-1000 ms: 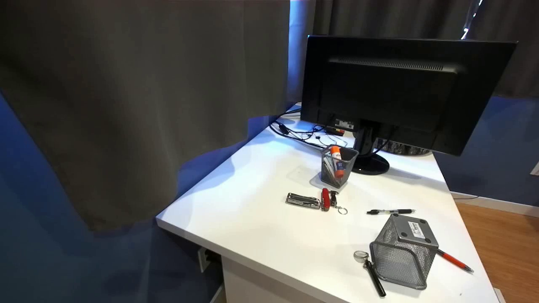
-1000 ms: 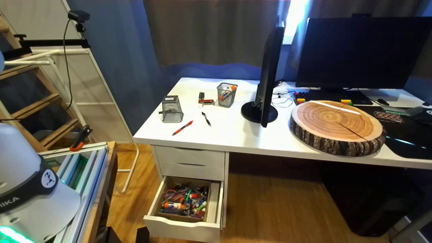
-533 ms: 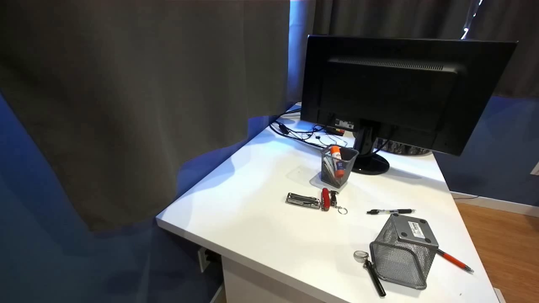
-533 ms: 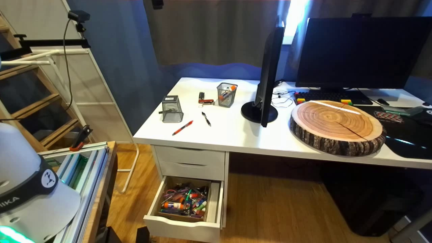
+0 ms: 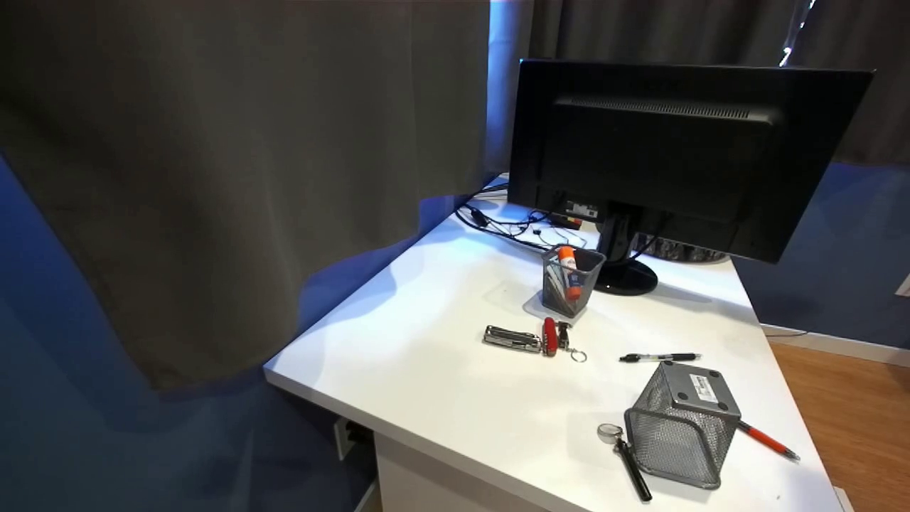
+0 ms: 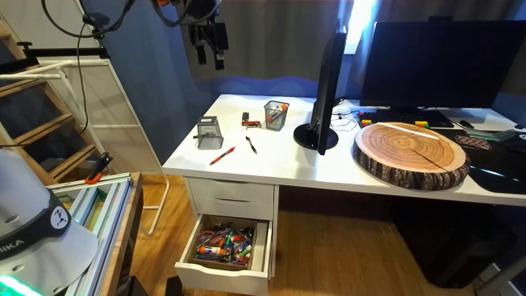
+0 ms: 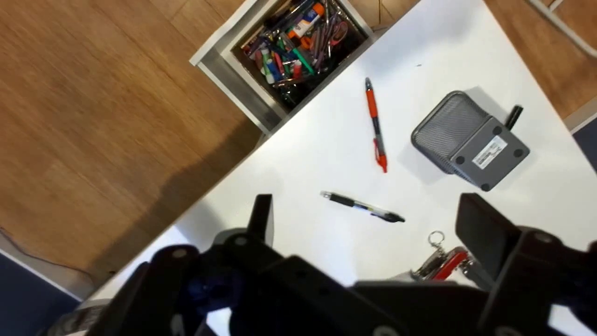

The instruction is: Put the red and black pens on the stationary holder to the left

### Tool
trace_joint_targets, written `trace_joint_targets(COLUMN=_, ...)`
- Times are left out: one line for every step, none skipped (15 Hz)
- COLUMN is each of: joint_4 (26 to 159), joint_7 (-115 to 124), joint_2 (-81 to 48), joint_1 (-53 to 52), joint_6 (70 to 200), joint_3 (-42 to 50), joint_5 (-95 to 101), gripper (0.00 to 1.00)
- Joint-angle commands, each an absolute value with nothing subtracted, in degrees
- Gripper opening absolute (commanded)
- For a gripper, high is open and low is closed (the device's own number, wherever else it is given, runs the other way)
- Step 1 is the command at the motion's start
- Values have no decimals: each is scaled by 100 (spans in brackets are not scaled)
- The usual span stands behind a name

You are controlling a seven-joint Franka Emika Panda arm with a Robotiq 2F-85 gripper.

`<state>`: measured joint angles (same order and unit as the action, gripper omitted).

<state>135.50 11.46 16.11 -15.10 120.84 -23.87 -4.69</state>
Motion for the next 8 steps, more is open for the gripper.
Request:
trace_joint_targets(joint_4=13215, joint_7=359, joint_2=472, joint_1=-1797, joint_6=12680, joint_3=-2302, joint_5=-439, gripper=100)
trace_joint_targets(joint_4=13125, joint_7=97, joint_2=227, joint_1=-1841, joint_6=12739, joint_3=-2277, joint_5=-432, gripper=100)
trace_joint_targets(joint_4=13060, joint_7=-177, joint_2=25, joint_1=-1885, joint_6=12803, joint_3=-2269, joint_5=-447, gripper=100)
trace_joint_targets(joint_4=12951, joint_7=-476, joint_2=-149, joint_1=-1893, joint_6=12751, joint_3=-2241, joint_5=-441, gripper=100)
trace_joint_targets(joint_4=12867, joint_7=-773, joint_2=-302, joint_1=-1906, joint_6=12680, joint_3=-2239, joint_5=-481, gripper=100)
trace_joint_targets(joint_4=13191, joint_7=-284, joint_2=78, joint_1=-1899, joint_6=12758, joint_3=-2242, joint_5=-464, gripper=100)
trace_joint_targets(joint_4=13140, joint_7=-349, joint_2=-47, joint_1=-1897, joint_6=12758, joint_3=-2228, joint_5=-467, gripper=100)
trace_joint_targets(joint_4=13137, joint_7=-348, joint_2=-81, joint_1=-1894, joint_6=12758, joint_3=-2217, joint_5=-468, gripper=100)
